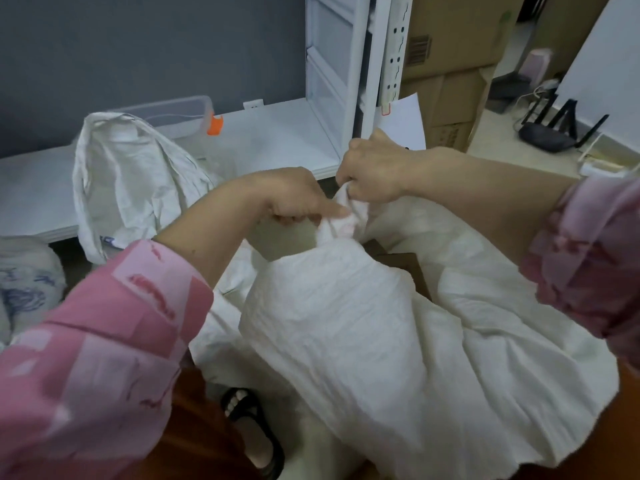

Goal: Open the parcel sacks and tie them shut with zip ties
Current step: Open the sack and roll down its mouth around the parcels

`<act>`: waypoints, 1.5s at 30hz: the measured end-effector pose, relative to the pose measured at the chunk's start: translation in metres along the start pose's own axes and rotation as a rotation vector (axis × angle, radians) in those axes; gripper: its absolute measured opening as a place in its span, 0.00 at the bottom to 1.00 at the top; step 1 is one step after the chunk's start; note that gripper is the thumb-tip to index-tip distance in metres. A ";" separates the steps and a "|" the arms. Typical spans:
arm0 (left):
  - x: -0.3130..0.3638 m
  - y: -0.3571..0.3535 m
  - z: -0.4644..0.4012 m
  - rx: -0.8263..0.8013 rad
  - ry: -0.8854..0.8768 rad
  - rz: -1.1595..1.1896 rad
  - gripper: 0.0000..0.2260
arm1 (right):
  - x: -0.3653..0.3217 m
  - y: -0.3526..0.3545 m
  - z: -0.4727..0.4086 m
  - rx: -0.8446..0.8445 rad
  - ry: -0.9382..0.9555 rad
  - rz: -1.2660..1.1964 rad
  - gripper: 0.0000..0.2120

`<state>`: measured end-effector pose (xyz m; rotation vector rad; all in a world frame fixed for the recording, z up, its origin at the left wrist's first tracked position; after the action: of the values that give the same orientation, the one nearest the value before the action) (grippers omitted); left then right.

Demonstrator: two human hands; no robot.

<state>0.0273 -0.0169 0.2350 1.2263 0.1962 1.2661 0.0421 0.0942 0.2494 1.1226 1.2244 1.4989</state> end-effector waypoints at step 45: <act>0.019 0.027 -0.004 0.132 -0.242 -0.140 0.07 | -0.044 0.001 0.037 0.533 0.156 0.727 0.08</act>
<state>0.0154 -0.0047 0.2632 1.4419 0.1880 0.9876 0.0877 0.0587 0.2496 1.9916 1.4550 1.8564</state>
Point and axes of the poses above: each hand's wrist, its own z-axis away from the middle knuckle, its own y-axis out of the back of the hand, x = y × z, the point moved 5 cm from there along -z, towards the middle knuckle, and after that the axes turned 8 degrees about -y, right-handed, at the moved point
